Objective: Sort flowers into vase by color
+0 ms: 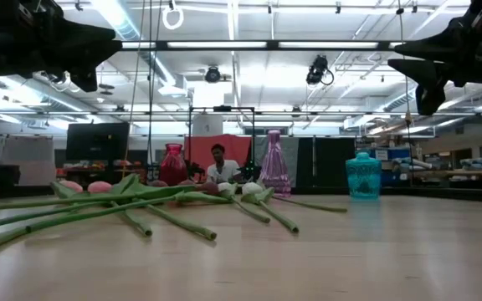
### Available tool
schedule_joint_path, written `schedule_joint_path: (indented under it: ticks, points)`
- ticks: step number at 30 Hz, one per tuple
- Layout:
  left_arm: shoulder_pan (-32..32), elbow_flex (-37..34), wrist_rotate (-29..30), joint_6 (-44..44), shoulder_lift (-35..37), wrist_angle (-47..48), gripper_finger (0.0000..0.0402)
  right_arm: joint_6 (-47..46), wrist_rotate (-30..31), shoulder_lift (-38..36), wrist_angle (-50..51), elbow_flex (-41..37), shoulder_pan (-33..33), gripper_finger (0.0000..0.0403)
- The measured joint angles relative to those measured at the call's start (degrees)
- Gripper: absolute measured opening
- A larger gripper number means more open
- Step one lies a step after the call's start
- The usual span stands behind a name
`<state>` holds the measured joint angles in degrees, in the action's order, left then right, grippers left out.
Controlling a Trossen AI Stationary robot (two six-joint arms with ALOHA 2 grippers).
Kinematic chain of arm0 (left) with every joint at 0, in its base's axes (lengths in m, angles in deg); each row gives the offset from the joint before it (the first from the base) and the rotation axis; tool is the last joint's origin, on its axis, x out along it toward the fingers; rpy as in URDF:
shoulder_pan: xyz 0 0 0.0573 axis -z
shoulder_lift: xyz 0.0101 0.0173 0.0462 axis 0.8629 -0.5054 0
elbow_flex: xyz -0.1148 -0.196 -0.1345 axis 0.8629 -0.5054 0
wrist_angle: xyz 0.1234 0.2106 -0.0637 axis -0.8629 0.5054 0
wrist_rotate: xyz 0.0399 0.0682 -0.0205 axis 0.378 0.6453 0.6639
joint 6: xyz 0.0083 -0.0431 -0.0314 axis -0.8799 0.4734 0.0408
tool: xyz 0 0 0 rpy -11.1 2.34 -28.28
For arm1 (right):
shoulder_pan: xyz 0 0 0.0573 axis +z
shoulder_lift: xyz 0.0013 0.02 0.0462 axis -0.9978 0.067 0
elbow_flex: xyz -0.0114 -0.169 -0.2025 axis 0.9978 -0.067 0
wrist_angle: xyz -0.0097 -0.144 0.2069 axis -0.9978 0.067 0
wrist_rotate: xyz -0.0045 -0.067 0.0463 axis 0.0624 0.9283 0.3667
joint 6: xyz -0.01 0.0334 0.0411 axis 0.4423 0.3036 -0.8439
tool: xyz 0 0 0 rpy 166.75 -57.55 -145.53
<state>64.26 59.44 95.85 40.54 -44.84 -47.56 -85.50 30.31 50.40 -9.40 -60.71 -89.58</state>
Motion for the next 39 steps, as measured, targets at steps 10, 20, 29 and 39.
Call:
schedule_joint_path:
  ticks: [10,20,29,39]
  points:
    - [0.00,0.00,0.00,0.01,-0.02,-5.12,0.0120,2.39,2.01,0.00,0.00,0.00,-0.07,0.0119]
    - [-0.02,0.09,0.66,0.21,-0.07,-7.84,0.0120,3.04,11.63,0.02,-5.91,0.01,-0.09,0.0119]
    - [-0.04,12.09,15.38,5.35,-15.00,6.83,0.0120,10.66,12.61,0.02,-15.38,0.00,-0.13,0.0119]
    - [1.52,27.48,6.37,13.02,-45.87,14.56,0.0120,8.96,11.53,5.93,-14.61,0.00,-0.19,0.0119]
